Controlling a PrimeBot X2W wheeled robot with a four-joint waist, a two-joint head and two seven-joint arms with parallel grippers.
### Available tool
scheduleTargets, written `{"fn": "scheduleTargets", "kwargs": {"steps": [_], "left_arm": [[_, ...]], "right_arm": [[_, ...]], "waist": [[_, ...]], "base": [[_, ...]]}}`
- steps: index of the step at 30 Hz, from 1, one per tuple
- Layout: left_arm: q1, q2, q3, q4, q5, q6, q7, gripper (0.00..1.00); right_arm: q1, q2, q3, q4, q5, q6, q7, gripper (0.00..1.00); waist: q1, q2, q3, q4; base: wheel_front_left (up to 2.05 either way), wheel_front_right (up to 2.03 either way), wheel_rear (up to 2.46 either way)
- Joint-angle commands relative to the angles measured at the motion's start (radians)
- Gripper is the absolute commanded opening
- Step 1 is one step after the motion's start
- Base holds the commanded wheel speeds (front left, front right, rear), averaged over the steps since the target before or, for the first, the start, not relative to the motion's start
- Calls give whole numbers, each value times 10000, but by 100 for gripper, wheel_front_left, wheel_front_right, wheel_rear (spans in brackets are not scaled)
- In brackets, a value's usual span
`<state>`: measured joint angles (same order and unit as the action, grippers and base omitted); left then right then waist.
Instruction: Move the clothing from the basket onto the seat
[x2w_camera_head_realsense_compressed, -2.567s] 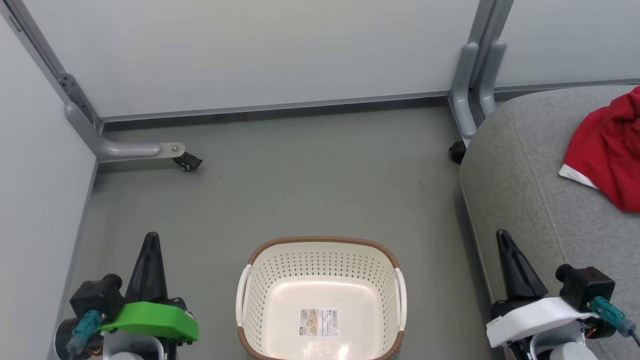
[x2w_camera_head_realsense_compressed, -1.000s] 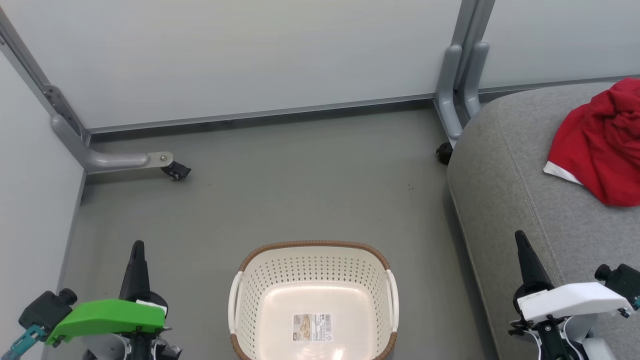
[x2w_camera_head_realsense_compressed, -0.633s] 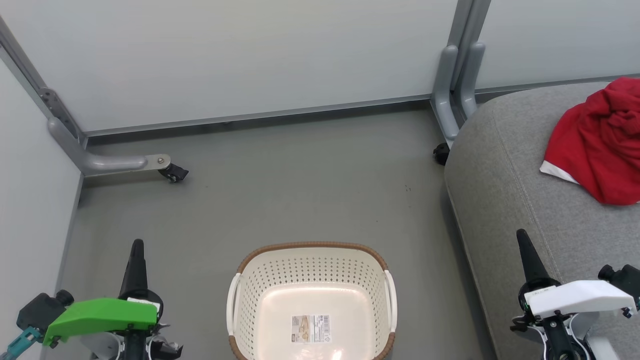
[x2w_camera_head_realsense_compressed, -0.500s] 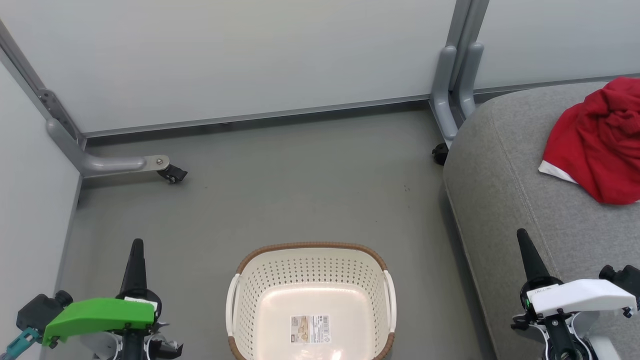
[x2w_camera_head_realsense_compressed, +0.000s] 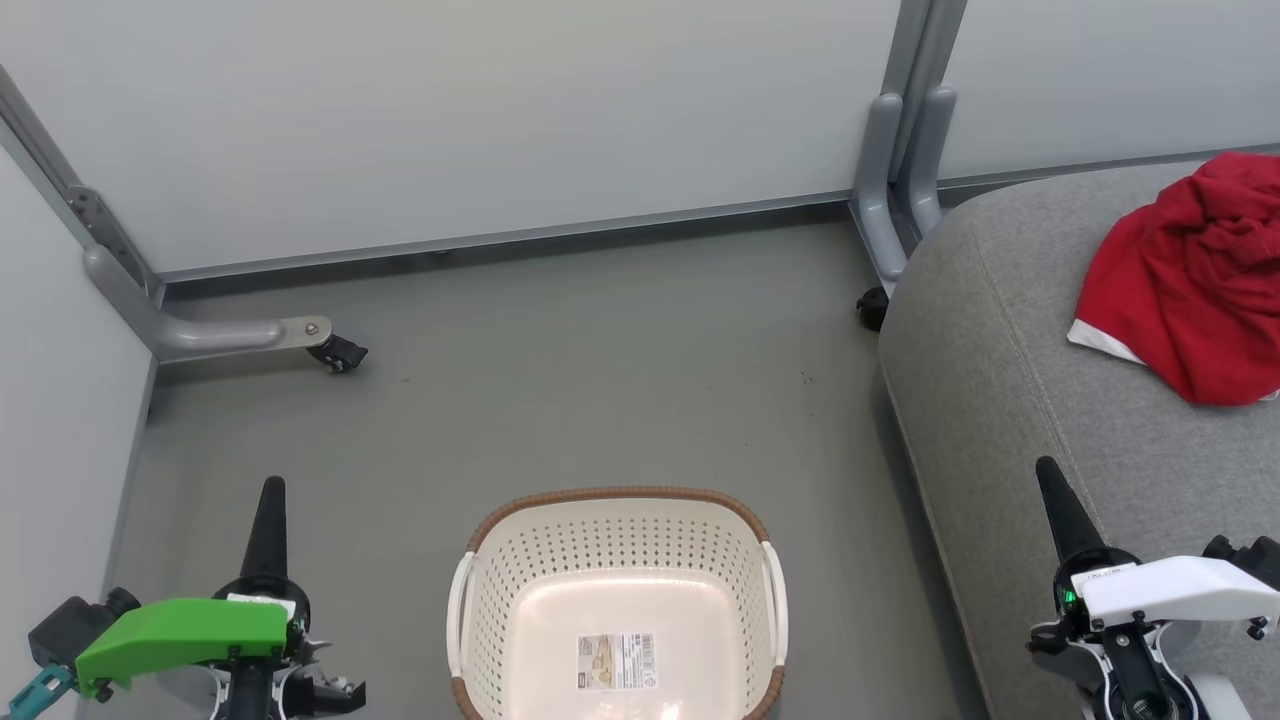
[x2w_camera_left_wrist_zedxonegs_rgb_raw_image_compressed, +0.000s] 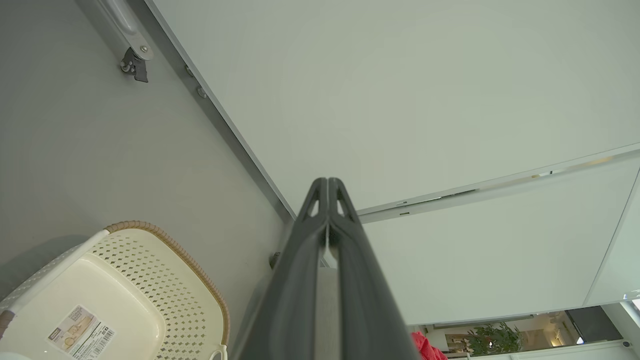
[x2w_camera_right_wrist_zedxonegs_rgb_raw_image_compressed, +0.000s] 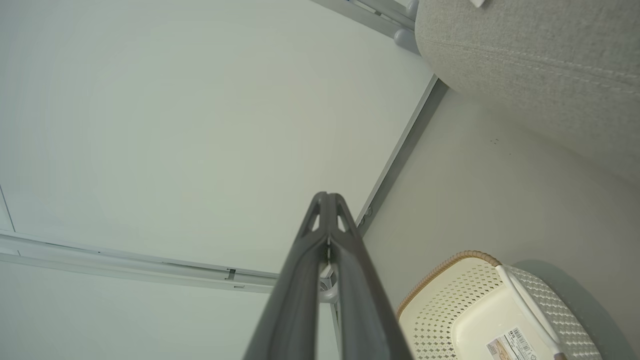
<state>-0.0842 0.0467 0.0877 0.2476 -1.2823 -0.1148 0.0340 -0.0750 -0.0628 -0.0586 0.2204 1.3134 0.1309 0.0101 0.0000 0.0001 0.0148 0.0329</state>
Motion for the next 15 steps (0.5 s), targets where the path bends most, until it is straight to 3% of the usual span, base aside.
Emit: {"fn": "scheduleTargets", "kwargs": {"steps": [1,15], "left_arm": [[-265,54,46,-80,-262,-66,60,0],[-271,56,142,-64,-1437,-116,353,0]], "right_arm": [[-200,-69,-53,-13,246,-1,78,0],[-259,-62,-172,82,1364,-2,391,0]], "waist": [[0,-1,-4,-11],[0,-1,-43,-119]], "base": [[0,0,0],[0,0,0]]}}
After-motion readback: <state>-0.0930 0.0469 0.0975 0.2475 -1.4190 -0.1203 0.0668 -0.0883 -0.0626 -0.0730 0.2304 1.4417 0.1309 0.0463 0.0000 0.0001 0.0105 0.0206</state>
